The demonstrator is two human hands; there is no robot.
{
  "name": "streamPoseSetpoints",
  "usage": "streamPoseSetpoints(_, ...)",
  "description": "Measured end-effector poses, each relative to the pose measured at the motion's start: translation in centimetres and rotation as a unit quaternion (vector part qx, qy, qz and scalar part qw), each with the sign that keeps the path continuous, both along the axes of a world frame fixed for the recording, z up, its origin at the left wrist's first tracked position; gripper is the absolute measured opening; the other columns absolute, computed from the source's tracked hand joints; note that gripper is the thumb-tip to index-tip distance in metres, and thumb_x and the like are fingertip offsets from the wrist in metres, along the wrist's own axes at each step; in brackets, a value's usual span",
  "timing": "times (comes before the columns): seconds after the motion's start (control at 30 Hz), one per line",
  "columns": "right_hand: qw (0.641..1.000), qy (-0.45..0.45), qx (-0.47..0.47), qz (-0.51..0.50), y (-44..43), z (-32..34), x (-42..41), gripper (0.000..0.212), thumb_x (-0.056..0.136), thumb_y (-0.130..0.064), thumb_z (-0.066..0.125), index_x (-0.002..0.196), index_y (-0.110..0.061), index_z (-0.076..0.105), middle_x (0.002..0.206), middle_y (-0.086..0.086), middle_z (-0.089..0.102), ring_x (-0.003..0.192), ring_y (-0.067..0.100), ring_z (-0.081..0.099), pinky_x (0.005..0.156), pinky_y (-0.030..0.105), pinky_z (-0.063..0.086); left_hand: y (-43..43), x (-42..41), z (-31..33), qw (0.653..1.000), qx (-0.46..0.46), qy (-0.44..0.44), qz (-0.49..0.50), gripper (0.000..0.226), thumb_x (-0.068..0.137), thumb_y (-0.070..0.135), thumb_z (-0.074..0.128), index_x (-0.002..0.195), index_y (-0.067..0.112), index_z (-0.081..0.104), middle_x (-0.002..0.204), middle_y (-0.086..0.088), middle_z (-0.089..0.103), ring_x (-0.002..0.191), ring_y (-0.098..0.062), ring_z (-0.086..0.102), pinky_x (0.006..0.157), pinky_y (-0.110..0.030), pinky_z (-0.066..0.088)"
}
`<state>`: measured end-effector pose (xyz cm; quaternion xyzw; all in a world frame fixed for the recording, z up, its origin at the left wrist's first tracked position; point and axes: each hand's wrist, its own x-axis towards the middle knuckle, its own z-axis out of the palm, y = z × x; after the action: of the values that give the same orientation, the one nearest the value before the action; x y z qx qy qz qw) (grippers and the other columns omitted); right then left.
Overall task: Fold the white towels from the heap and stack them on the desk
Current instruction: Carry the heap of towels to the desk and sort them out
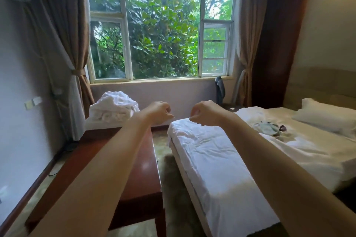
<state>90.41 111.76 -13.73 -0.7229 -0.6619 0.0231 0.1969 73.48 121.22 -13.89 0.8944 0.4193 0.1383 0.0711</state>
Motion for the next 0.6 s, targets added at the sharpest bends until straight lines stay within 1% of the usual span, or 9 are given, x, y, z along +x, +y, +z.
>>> streamPoseSetpoints(0.07, 1.000, -0.010, -0.018, 0.005, 4.7, -0.4, 3.7, 0.010, 0.086, -0.025, 0.065, 0.084, -0.016, 0.067, 0.087, 0.005, 0.067, 0.081, 0.027, 0.069, 0.073, 0.035, 0.057, 4.4, 3.7, -0.5, 1.000, -0.003, 0.022, 0.006, 0.037, 0.094, 0.034, 0.057, 0.120, 0.009, 0.060, 0.123, -0.007, 0.057, 0.106, -0.020, 0.052, 0.076, -0.021, 0.035)
streamPoseSetpoints(0.1, 0.999, -0.022, -0.027, 0.008, 7.1, -0.3, 5.5, 0.014, 0.087, -0.025, 0.064, 0.088, -0.012, 0.068, 0.088, 0.008, 0.068, 0.082, 0.027, 0.069, 0.073, 0.035, 0.057, 6.6, 5.4, -0.5, 1.000, -0.002, 0.025, 0.010, 0.037, 0.094, 0.034, 0.057, 0.121, 0.008, 0.060, 0.123, -0.007, 0.057, 0.107, -0.020, 0.052, 0.077, -0.022, 0.036)
streamPoseSetpoints(0.17, 0.997, -0.063, -0.038, 0.020, 12.3, 0.8, 9.0, 0.025, 0.090, -0.029, 0.060, 0.098, -0.008, 0.071, 0.098, 0.010, 0.069, 0.089, 0.028, 0.067, 0.078, 0.035, 0.055, 11.2, 8.8, -0.1, 0.999, -0.009, 0.021, 0.024, 0.035, 0.093, 0.031, 0.058, 0.119, 0.007, 0.061, 0.123, -0.008, 0.057, 0.109, -0.022, 0.053, 0.081, -0.024, 0.039)
streamPoseSetpoints(0.27, 0.995, -0.090, -0.033, 0.031, 19.4, 2.5, 13.0, 0.031, 0.091, -0.031, 0.057, 0.103, -0.006, 0.071, 0.106, 0.011, 0.068, 0.097, 0.027, 0.063, 0.085, 0.035, 0.053, 17.5, 12.8, 1.4, 0.998, -0.021, 0.038, 0.043, 0.034, 0.093, 0.030, 0.059, 0.118, 0.007, 0.062, 0.122, -0.009, 0.058, 0.109, -0.023, 0.055, 0.084, -0.026, 0.043)
streamPoseSetpoints(0.4, 0.991, -0.113, -0.042, 0.052, 28.2, 2.4, 15.9, 0.032, 0.093, -0.030, 0.055, 0.105, -0.006, 0.070, 0.110, 0.012, 0.067, 0.098, 0.028, 0.063, 0.085, 0.035, 0.054, 25.5, 15.3, 2.3, 0.998, -0.022, 0.023, 0.059, 0.033, 0.093, 0.028, 0.059, 0.116, 0.004, 0.062, 0.121, -0.011, 0.058, 0.108, -0.024, 0.056, 0.082, -0.027, 0.045)
streamPoseSetpoints(0.53, 0.988, -0.132, -0.036, 0.064, 36.9, 0.8, 17.6, 0.026, 0.092, -0.026, 0.053, 0.104, -0.011, 0.071, 0.107, 0.010, 0.066, 0.095, 0.026, 0.061, 0.080, 0.034, 0.056, 33.7, 16.9, 0.5, 0.995, -0.038, 0.016, 0.091, 0.031, 0.093, 0.024, 0.058, 0.115, 0.002, 0.061, 0.119, -0.012, 0.059, 0.104, -0.026, 0.059, 0.085, -0.030, 0.049)
streamPoseSetpoints(0.6, 0.987, -0.138, -0.038, 0.070, 40.4, 0.6, 18.4, 0.025, 0.091, -0.026, 0.054, 0.104, -0.013, 0.071, 0.107, 0.009, 0.066, 0.095, 0.025, 0.060, 0.078, 0.031, 0.053, 37.3, 17.4, -0.2, 0.994, -0.040, 0.021, 0.098, 0.030, 0.092, 0.024, 0.058, 0.114, 0.003, 0.062, 0.117, -0.011, 0.059, 0.103, -0.025, 0.059, 0.085, -0.029, 0.048)
